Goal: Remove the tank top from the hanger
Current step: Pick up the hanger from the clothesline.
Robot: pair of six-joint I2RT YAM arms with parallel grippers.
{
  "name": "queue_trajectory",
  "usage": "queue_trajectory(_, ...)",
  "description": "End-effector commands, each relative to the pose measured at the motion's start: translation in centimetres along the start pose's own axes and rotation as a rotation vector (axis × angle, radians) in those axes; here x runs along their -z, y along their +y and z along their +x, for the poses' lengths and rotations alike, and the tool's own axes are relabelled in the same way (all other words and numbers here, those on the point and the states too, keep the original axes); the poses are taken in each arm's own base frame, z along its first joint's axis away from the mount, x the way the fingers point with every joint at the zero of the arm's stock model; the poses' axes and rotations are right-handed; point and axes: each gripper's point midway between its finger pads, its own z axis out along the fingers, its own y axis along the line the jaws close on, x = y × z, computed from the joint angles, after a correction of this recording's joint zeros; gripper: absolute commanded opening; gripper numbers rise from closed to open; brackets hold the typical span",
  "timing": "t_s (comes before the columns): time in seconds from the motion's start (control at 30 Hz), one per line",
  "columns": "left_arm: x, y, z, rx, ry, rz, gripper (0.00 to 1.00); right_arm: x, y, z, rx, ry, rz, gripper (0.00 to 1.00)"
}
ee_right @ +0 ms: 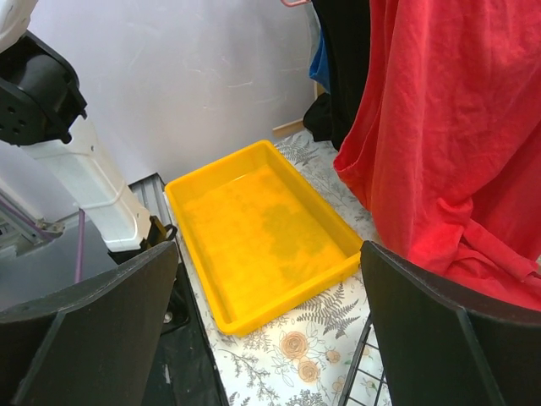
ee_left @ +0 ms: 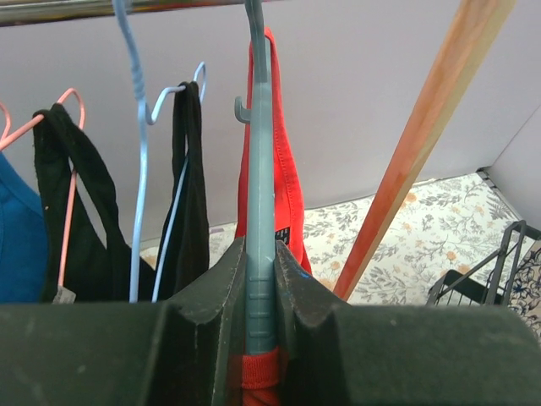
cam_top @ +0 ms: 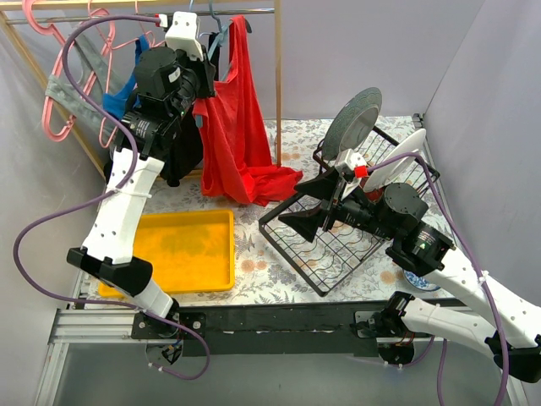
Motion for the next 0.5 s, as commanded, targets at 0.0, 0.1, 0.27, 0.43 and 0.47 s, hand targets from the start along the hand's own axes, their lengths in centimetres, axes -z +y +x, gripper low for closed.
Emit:
queue_trajectory(0.0, 2.1, -0.5, -6.4, 0.005, -0.233, 0.047, 0.00, 0.2, 0.4, -3.0, 0.019, -0.095, 0.001, 0.97)
queue_trajectory(0.1, 3.0, -0.8, -8.5, 0.019, -0.304, 0.065, 0.00, 0.1, 0.4, -3.1, 0.016, -0.095, 0.003, 0.97)
queue_trajectory(0.27, 4.1, -0.9, -9.8, 0.024, -0.339, 0.079, 0.00, 0.2, 0.2, -3.6, 0.015, -0.100, 0.023, 0.97)
queue_trajectory(0.43, 4.9, -0.6, -9.1, 0.013, -0.326, 0.069, 0.00, 0.1, -0.1, -3.7, 0.006, -0.102, 0.037, 0.96)
queue_trajectory(0.47, 5.0, -0.5, -9.0, 0.011, -0.319, 0.068, 0.00, 0.0, 0.0, -3.7, 0.004, -0.101, 0.036, 0.96)
